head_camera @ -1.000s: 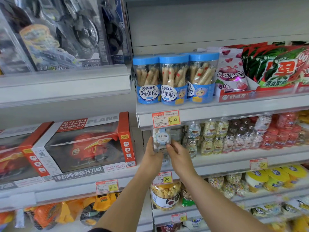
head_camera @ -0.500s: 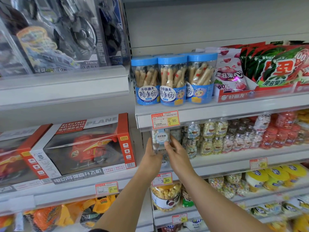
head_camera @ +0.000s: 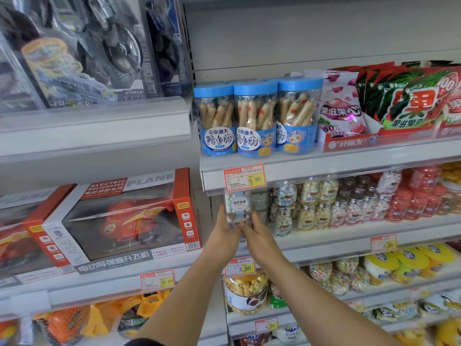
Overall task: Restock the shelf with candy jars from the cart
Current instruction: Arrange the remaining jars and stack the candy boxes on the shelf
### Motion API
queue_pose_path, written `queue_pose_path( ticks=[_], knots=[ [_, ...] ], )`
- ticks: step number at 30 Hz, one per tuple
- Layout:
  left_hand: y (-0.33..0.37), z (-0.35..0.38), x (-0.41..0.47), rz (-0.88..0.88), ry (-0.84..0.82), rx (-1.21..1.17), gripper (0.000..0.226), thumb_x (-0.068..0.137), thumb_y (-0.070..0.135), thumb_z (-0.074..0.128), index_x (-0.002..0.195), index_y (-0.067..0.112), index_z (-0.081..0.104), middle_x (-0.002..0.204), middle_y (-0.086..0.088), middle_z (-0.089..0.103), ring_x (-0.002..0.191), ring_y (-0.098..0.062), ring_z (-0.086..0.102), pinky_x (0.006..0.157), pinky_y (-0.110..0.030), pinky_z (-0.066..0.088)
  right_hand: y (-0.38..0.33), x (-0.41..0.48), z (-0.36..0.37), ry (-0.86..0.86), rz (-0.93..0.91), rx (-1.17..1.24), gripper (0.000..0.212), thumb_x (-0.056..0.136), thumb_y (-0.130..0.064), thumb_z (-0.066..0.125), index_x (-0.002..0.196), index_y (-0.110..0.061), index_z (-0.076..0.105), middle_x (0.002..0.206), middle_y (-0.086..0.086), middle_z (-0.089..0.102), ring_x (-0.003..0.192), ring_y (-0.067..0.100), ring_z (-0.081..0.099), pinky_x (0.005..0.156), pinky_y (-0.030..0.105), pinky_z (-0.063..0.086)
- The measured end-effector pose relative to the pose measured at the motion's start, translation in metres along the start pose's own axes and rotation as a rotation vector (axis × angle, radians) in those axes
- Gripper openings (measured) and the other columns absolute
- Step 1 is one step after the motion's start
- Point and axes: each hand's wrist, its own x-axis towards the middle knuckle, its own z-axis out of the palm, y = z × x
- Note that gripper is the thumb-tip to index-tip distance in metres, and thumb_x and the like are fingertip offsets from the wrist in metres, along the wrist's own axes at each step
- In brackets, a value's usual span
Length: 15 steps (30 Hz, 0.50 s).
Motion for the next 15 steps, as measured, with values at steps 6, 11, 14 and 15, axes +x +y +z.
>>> queue_pose_path(
  ticks=[6, 11, 14, 15],
  knots=[
    [-0.005, -0.002, 0.005, -0.019, 0.013, 0.030, 0.071, 0.089, 0.000, 0.046, 0.145, 0.041, 0.034, 0.122, 0.015, 0.065, 0.112, -0.009, 0.062, 0.104, -0.044, 0.048, -0.007, -0.003, -0.002, -0.031, 0.019, -0.010, 0.052, 0.105, -0.015, 0.039, 0.146, -0.045, 0.028, 0.139, -0.018, 0.043, 0.125, 0.000, 0.041, 0.077, -0.001, 0.033],
    [-0.003, -0.003, 0.005, -0.035, 0.036, 0.004, 0.069, 0.090, -0.005, 0.045, 0.145, 0.036, 0.036, 0.122, 0.012, 0.064, 0.111, -0.007, 0.060, 0.104, -0.041, 0.047, -0.011, -0.003, -0.001, -0.049, 0.021, -0.024, 0.051, 0.104, -0.015, 0.039, 0.147, -0.042, 0.029, 0.135, -0.015, 0.043, 0.122, 0.003, 0.040, 0.093, 0.016, 0.034],
    [-0.003, -0.003, 0.005, -0.035, 0.034, 0.014, 0.070, 0.090, -0.003, 0.045, 0.147, 0.037, 0.034, 0.123, 0.012, 0.064, 0.113, -0.008, 0.059, 0.105, -0.042, 0.046, -0.013, -0.003, -0.001, -0.059, 0.023, -0.020, 0.053, 0.104, -0.015, 0.040, 0.147, -0.043, 0.028, 0.138, -0.016, 0.042, 0.127, 0.004, 0.039, 0.099, 0.022, 0.031],
    [-0.003, -0.004, 0.005, -0.039, 0.032, 0.011, 0.070, 0.090, -0.004, 0.046, 0.146, 0.037, 0.035, 0.123, 0.013, 0.064, 0.113, -0.008, 0.059, 0.106, -0.041, 0.046, -0.013, -0.004, -0.002, -0.067, 0.022, -0.020, 0.052, 0.104, -0.015, 0.040, 0.144, -0.046, 0.028, 0.137, -0.016, 0.042, 0.125, 0.003, 0.039, 0.099, 0.021, 0.031]
  ],
)
